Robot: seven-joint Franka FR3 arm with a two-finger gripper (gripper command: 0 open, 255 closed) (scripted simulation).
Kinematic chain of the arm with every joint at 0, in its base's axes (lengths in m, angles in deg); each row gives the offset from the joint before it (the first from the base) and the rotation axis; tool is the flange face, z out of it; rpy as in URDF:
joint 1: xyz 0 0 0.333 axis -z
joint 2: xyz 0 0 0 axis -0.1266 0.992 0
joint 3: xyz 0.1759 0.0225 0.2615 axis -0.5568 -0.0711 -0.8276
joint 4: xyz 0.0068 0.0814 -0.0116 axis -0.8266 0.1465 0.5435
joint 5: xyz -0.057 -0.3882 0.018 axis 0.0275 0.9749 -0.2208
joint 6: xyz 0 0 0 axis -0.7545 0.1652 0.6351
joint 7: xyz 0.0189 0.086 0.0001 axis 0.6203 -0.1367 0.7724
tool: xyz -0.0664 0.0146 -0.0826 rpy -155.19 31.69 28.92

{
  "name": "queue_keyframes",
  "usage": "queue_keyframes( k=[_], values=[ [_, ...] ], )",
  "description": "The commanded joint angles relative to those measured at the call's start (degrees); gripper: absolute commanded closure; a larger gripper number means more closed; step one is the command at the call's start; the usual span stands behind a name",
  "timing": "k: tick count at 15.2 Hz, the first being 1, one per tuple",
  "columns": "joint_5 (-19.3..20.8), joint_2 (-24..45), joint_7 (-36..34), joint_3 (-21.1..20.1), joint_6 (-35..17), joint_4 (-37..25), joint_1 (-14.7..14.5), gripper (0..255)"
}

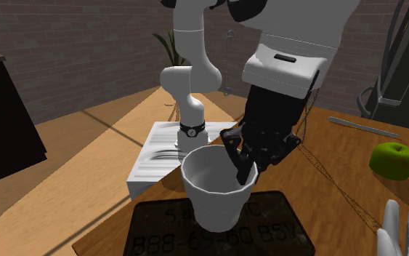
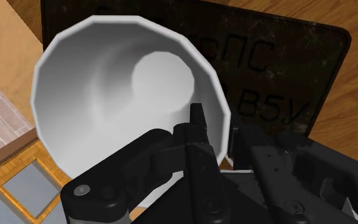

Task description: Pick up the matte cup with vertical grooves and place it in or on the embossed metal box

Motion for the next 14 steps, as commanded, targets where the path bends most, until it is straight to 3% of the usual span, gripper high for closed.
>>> queue_keyframes(
  k=[1, 6, 14],
  values=[
    [0.14, 0.09, -0.33, 0.00, -1.47, 1.36, 0.00, 255],
    [0.70, 0.91, -1.15, 0.08, -4.99, 4.19, 0.01, 255],
    [0.70, 0.91, -1.15, 0.08, -4.99, 4.19, 0.00, 255]
  ],
)
